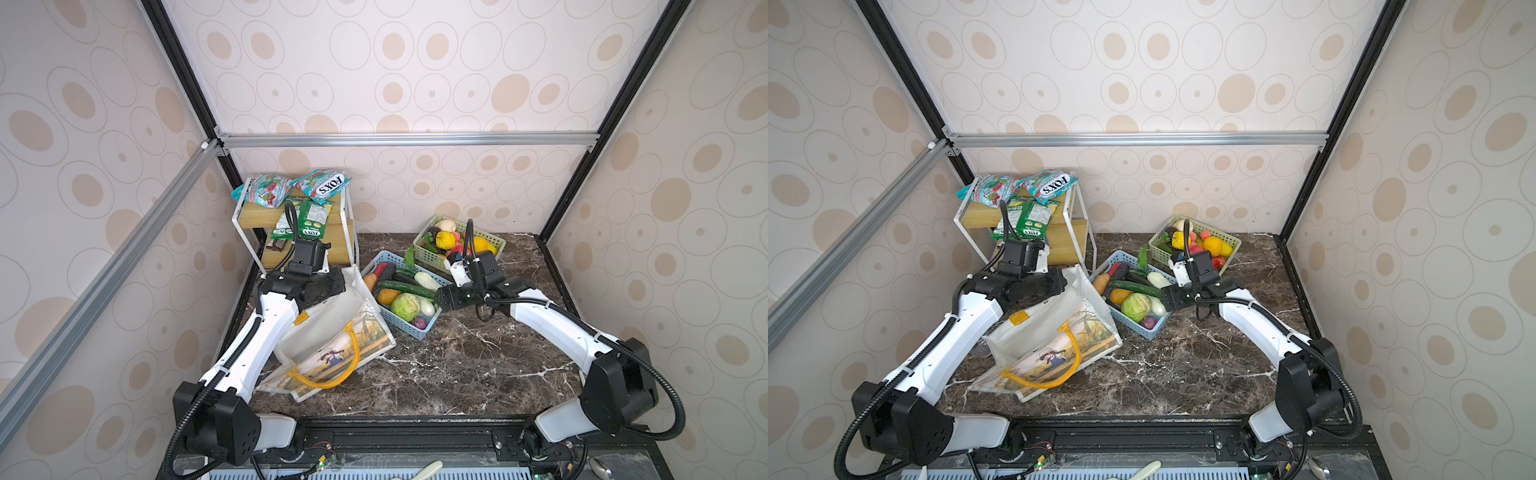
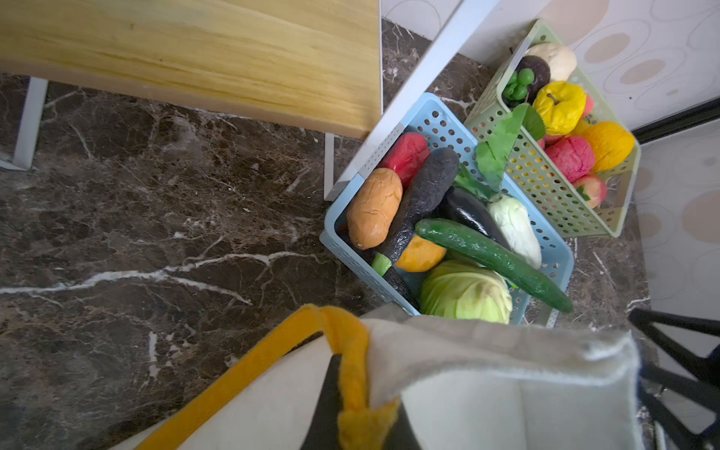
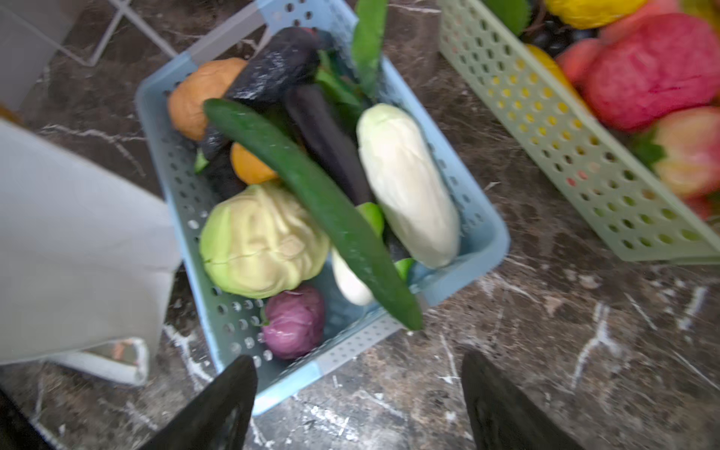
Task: Place the food into the grocery bag and tie it
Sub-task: 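Drag the tote bag closer with the left gripper while the right reaches over the basket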
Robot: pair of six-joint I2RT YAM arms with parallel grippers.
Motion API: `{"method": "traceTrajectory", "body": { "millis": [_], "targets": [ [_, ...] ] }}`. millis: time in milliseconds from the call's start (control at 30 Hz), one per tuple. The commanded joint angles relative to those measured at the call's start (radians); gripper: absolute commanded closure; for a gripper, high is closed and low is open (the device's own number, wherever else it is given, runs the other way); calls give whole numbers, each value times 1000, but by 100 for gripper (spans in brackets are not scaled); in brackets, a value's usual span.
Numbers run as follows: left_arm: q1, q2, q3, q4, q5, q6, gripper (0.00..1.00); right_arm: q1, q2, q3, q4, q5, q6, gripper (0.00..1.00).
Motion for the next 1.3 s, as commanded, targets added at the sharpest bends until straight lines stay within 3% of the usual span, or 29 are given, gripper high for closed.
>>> {"method": "traceTrajectory", "body": {
  "millis": [0,233,533,967,1267],
  "targets": [
    [7,-49,88,80,-9,-103,100,12,-11,26,5,-69,30,16],
    [7,-28,156,44,-106,-79,100,110,-23,27,73,-123,46,18],
    [17,-63,193,4,-181,-97,100,139,-6,32,85,-24,72,18],
    [17,-214,-30,73,-108,-382,100,154,9,25,84,14,87,18],
    [17,-184,-3,-163,-339,-439,100,164,43,40,83,22,90,19]
  ]
}}
